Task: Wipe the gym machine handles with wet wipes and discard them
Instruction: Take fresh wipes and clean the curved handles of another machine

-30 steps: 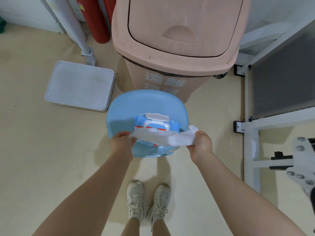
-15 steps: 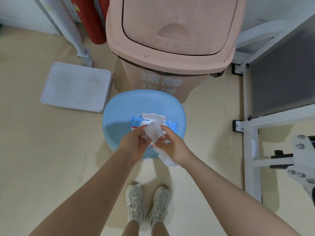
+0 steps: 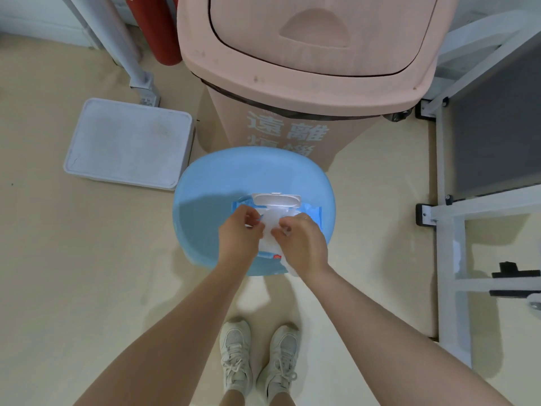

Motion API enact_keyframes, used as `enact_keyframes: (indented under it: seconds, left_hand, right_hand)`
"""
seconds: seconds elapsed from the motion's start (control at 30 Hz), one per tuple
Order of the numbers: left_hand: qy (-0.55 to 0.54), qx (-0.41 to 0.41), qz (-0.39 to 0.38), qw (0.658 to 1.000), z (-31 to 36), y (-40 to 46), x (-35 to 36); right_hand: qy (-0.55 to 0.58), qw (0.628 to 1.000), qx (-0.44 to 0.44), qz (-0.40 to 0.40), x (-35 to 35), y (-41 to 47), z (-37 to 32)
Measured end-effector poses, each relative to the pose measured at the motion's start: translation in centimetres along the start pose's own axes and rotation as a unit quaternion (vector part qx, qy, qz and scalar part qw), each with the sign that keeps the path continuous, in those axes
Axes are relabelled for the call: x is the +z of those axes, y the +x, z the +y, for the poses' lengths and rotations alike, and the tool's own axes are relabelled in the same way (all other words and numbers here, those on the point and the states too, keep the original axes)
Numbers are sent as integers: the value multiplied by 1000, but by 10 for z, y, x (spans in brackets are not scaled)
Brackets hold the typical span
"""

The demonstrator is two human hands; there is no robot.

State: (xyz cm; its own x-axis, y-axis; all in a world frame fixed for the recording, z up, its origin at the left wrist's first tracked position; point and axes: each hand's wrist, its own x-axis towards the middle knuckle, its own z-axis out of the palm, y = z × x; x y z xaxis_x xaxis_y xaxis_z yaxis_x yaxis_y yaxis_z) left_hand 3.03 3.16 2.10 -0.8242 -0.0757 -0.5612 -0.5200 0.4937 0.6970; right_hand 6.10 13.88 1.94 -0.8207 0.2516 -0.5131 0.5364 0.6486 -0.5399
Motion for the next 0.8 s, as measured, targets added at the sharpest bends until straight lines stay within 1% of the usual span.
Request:
enact_keyframes:
  seconds: [0.03,0.07,0.13,0.17,0.23,0.27,0.3,0.33,0.37,0.43,0.47,0.5,0.57,0.63,0.7,0.73,0.8]
  left_hand:
    - [19,22,9,1000,0,2,4]
    - [40,39,13,998,0,3,7]
    - [102,71,9,992,0,5,11]
    - [145,84,-1,986,-2,7,12]
    - [223,99,-25,969,-4,9,11]
    - [241,110,-30,964,-6,10,9]
    - [244,133,-24,960,-8,11,6]
    - [241,165,-12,956,-9,11,3]
    - [237,205,4,950,-10,11,-2]
    - [271,279,39,920,-14,13,-9]
    - [293,297,56,907,-16,16,-12]
    - [308,307,50,899,-17,18,-14]
    - [314,308,-6,898,-12,23,-16]
    - [314,301,-70,898,-10,27,-13]
    - [324,334,-80,881,-13,27,-11]
    - [326,350,-65,876,-14,26,-10]
    - [325,364,-49,871,-20,24,-8]
  right_hand:
    - [-88,995,-39,35,2,1,2]
    - [-126,987,-80,55,2,0,4]
    - [-166,979,-121,14,2,2,2]
    - [-223,965,-139,-14,3,2,1]
    - [-343,924,-167,-32,4,6,1]
    - [-381,909,-167,-29,-2,5,-4]
    - [-401,900,-163,-53,-3,4,-7]
    - [-415,888,-184,-73,1,5,-3]
    - [-395,899,-179,-69,5,8,4]
    - [-351,923,-127,-93,2,7,5]
    - [-321,937,-116,-76,1,7,5]
    - [-283,952,-100,-69,1,8,6]
    - [-230,968,-74,-67,4,9,6]
    - [-173,984,-29,-26,6,13,6]
    - [-116,992,35,17,3,17,4]
    - [-98,993,58,35,2,19,5]
    - [-96,990,88,46,2,23,5]
